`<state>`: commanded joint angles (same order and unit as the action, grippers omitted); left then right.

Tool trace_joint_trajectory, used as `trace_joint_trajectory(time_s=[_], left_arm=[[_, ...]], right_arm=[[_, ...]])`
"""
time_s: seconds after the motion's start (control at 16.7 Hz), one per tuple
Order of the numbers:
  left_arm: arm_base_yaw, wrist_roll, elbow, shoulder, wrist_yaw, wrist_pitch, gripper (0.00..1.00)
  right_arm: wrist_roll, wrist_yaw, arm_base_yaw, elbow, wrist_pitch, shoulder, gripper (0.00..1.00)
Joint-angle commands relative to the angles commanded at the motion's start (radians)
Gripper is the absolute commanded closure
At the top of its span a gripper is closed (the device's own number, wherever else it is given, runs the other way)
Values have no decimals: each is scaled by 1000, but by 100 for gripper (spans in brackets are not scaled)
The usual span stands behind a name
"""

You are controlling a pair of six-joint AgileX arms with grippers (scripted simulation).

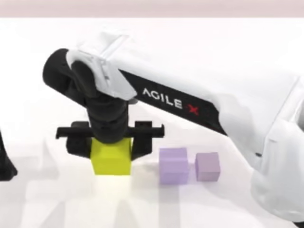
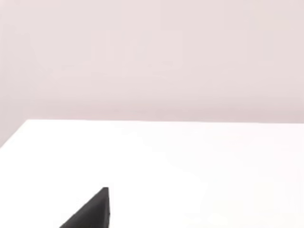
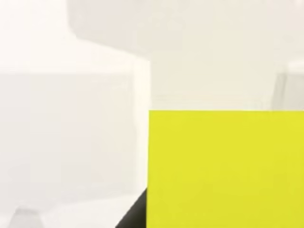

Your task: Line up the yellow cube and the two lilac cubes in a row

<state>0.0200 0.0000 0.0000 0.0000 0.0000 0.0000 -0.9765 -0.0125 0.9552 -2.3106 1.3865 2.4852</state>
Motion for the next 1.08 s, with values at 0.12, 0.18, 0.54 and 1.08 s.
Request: trace_joint_trajectory(time_s=[0.12,0.18,0.54,1.08], left_arm=[[0,0,0,0,0,0,0],[0,0,0,0,0,0,0],[0,0,0,0,0,0,0],[0,0,0,0,0,0,0]], right_arm=[[-1,0,1,92,-85,-2,100],[-2,0,2,129,-121,-3,100],[-3,-1,6,177,-170,-1,100],[-3,-1,6,177,-170,-1,32]])
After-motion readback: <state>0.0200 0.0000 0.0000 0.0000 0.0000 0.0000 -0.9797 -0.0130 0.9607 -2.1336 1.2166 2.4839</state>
